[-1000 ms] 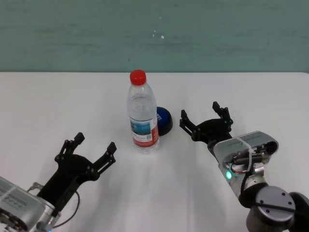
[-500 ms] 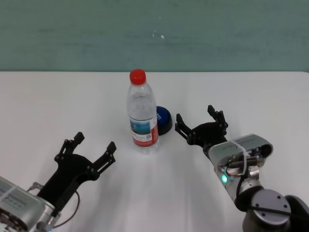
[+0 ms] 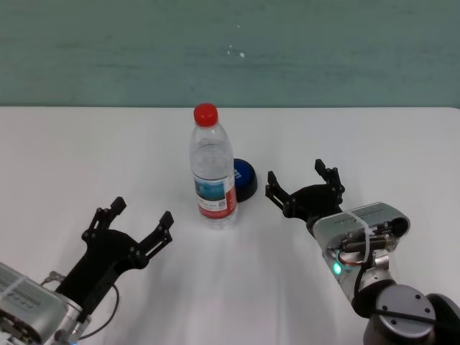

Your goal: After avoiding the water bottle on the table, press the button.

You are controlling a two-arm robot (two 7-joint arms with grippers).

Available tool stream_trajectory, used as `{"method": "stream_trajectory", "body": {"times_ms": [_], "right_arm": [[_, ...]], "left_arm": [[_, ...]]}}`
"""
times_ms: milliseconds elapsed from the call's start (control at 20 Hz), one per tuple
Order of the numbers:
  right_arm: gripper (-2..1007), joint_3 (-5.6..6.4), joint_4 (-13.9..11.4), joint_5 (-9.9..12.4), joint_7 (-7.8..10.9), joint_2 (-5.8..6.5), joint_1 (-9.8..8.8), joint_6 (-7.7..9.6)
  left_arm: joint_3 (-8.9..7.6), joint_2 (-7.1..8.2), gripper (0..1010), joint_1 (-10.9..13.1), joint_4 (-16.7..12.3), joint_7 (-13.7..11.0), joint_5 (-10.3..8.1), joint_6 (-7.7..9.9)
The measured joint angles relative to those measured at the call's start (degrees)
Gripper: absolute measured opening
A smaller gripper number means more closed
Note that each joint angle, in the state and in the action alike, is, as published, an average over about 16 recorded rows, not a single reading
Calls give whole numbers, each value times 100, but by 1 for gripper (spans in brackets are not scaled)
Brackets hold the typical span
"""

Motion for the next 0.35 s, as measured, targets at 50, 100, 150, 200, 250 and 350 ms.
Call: {"method": "stream_trajectory", "body": {"times_ms": [50,100,150,200,250,350], "right_arm": [[1004,2,-4,-4,-4,-1,-3,3],[1004,3,-7,-8,-8,-3,-6,6],[1004,4,-11,-12,-12,-4,-9,9],[1004,5,-15,-15,-16,-5,-11,12],[1004,6,-18,-17,-18,-6,-12,13],[1004,6,-17,-18,-17,-6,-12,14]], "left_arm": [[0,0,1010,0,0,0,0,0],[0,0,1010,0,0,0,0,0],[0,0,1010,0,0,0,0,0],[0,0,1010,0,0,0,0,0],[0,0,1010,0,0,0,0,0],[0,0,1010,0,0,0,0,0]]}}
